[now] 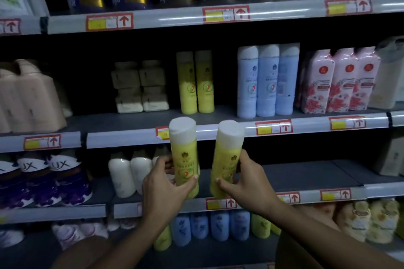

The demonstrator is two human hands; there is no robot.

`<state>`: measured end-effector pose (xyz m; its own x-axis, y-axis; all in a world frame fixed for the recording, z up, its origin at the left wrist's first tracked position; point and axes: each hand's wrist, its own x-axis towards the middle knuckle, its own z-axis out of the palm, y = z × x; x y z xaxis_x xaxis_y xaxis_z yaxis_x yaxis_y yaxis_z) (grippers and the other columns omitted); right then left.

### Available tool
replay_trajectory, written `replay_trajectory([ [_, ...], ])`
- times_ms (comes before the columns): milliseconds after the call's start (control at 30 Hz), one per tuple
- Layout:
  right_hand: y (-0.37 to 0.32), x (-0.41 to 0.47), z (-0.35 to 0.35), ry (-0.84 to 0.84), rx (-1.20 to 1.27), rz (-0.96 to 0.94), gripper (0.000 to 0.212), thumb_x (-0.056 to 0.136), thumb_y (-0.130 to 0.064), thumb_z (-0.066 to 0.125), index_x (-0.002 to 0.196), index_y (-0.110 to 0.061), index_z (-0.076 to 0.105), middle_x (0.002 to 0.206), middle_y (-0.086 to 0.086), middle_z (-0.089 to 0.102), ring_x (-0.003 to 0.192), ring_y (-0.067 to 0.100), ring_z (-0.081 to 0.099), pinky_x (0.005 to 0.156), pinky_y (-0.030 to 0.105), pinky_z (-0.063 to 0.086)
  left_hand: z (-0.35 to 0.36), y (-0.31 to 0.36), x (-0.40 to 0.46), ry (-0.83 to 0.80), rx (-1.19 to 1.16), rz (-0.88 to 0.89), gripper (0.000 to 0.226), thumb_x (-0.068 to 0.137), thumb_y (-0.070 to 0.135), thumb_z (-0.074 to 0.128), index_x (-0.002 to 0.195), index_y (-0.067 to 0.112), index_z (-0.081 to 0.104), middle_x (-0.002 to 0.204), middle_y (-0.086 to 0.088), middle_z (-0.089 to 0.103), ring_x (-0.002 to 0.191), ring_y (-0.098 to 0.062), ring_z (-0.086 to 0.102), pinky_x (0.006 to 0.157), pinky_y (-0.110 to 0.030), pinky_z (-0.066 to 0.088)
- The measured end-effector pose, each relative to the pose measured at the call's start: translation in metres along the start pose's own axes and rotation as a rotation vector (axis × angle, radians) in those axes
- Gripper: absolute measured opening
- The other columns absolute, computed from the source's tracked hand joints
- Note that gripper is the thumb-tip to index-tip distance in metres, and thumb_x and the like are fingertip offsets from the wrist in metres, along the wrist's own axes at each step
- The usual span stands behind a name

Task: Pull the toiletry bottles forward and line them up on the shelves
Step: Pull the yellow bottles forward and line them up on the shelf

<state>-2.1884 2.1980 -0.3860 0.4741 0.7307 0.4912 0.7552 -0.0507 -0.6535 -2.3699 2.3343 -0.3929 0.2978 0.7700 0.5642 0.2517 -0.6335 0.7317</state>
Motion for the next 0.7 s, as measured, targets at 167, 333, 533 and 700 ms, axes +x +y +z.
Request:
replay_trajectory([
  [167, 0.040, -0.012, 0.027, -0.172, -0.107, 0.068, 0.055, 0.070, -0.058, 0.073, 0.109, -0.033, 0.044, 0.098, -0.012, 0.064, 0.089, 0.011, 0.066, 0.072, 0.032, 0.055, 0.025, -0.034, -0.026, -0.104, 0.072, -0.106, 0.050, 0.062, 0.048, 0.091, 0.099, 0.038, 0.059, 0.088, 0.019, 0.072, 0.079, 0.006, 0.067, 0.070, -0.034, 0.062],
  [333, 0.068, -0.004, 0.045, -0.252, -0.168, 0.123, 0.054, 0.075, -0.047, 0.080, 0.109, -0.028, 0.043, 0.096, -0.008, 0.062, 0.092, 0.021, 0.067, 0.068, 0.033, 0.049, 0.047, -0.060, -0.028, -0.207, 0.089, -0.211, 0.047, 0.063, 0.045, 0.090, 0.097, 0.035, 0.060, 0.085, 0.017, 0.072, 0.078, -0.001, 0.069, 0.069, -0.040, 0.062],
  [533, 0.086, 0.033, 0.053, -0.209, -0.164, 0.150, 0.055, 0.075, -0.042, 0.082, 0.111, -0.021, 0.046, 0.100, 0.001, 0.069, 0.092, 0.027, 0.068, 0.069, 0.036, 0.050, 0.072, -0.070, 0.002, -0.214, 0.052, -0.227, 0.047, 0.071, 0.038, 0.090, 0.105, 0.035, 0.058, 0.095, 0.014, 0.073, 0.084, -0.004, 0.070, 0.075, -0.044, 0.062],
  [700, 0.090, 0.069, 0.059, -0.159, -0.125, 0.178, 0.057, 0.076, -0.039, 0.086, 0.114, -0.017, 0.050, 0.105, 0.002, 0.071, 0.096, 0.022, 0.068, 0.077, 0.037, 0.055, 0.093, -0.074, 0.034, -0.162, 0.038, -0.217, 0.050, 0.072, 0.038, 0.091, 0.110, 0.034, 0.059, 0.102, 0.013, 0.074, 0.090, -0.005, 0.071, 0.080, -0.041, 0.062],
])
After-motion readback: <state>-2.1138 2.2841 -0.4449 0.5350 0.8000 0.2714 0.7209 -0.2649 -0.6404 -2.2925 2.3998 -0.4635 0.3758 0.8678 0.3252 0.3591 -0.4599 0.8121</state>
